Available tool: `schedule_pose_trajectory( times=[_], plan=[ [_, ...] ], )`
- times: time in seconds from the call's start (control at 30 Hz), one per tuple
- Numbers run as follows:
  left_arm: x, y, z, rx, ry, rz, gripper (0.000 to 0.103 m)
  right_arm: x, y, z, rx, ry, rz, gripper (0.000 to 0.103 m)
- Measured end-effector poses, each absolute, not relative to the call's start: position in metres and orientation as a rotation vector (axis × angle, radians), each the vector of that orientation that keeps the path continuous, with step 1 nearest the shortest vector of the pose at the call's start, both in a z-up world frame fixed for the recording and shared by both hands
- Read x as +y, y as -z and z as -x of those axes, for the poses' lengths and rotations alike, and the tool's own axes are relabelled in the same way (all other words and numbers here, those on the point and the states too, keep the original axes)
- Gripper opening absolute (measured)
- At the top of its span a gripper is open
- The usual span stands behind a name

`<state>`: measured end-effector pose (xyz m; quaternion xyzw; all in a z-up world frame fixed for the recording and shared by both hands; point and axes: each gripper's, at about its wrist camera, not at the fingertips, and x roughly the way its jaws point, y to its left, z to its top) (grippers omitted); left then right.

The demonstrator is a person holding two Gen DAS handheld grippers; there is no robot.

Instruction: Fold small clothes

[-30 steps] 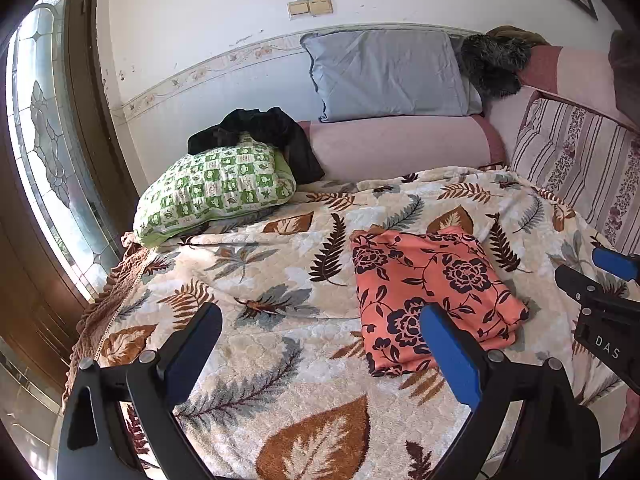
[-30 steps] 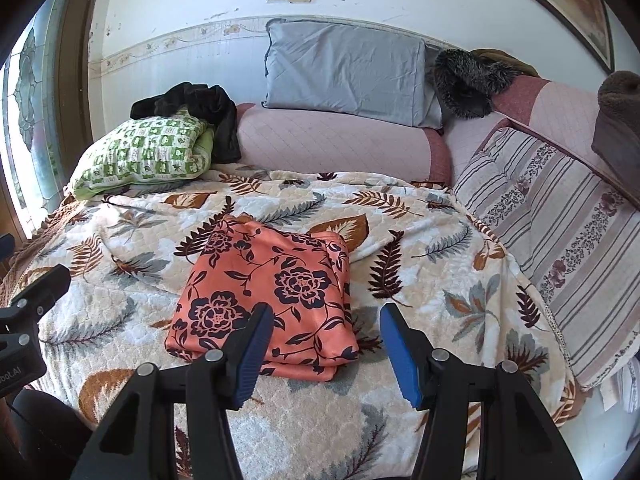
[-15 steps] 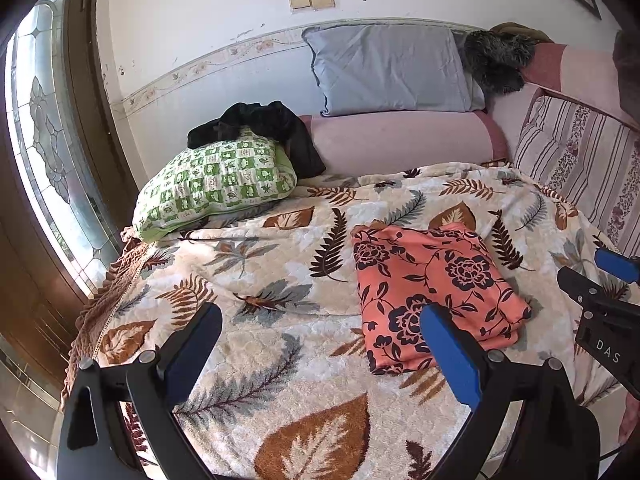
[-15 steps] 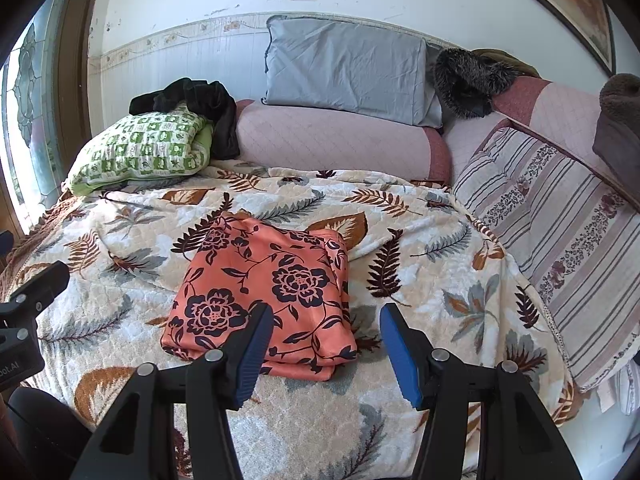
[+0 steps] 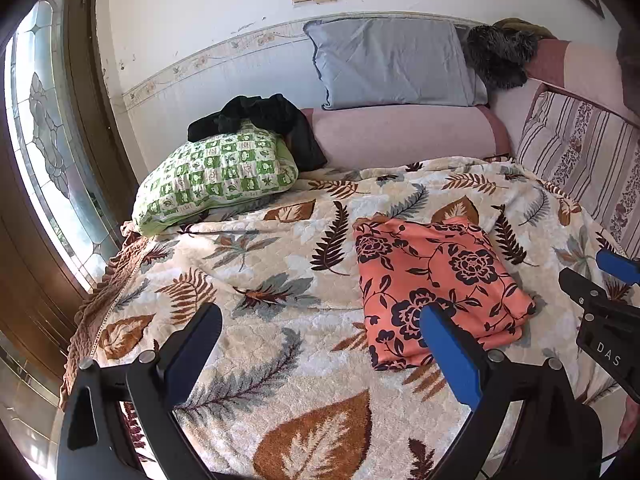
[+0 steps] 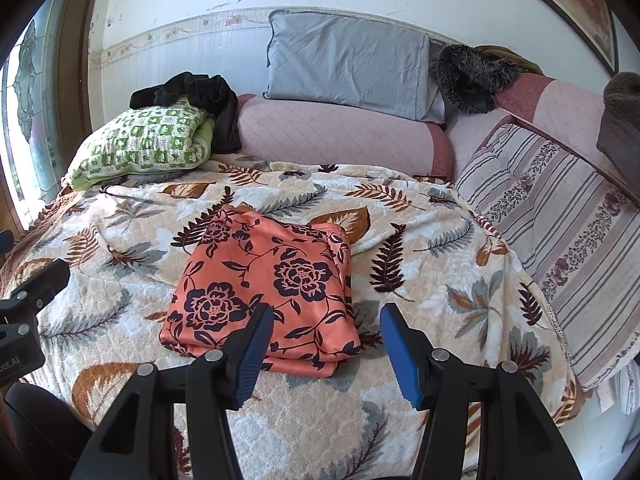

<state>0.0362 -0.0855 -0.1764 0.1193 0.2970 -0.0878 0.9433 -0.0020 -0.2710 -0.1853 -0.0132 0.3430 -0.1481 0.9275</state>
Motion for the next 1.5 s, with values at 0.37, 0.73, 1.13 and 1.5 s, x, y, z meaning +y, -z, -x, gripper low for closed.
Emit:
schedule_pose_trajectory(
  times=[0.37, 0.73, 1.13, 1.5],
  plan=[
    [-0.0846, 0.1751, -0.0364, 0.602, 0.172, -0.244, 0.099, -0.2738, 0.1859, 0.0015, 0.703, 0.306, 0.028, 0.059],
    [-0.0831, 0.1721, -0.0343, 0.595, 0.160, -0.236, 0.099, -0.2738, 0.1828, 0.0038, 0.700, 0.313, 0.027, 0.060],
    [-0.0816, 0.1730, -0.0347, 0.605, 0.153, -0.218, 0.099, -0.2736, 0.1812, 0.0058, 0.693, 0.317, 0.030, 0.059],
    [-0.0822, 0.1738, -0.0339, 0.606, 0.156, -0.219, 0.099, -0.2715, 0.1795, 0.0063, 0.691, 0.317, 0.030, 0.059]
  ],
)
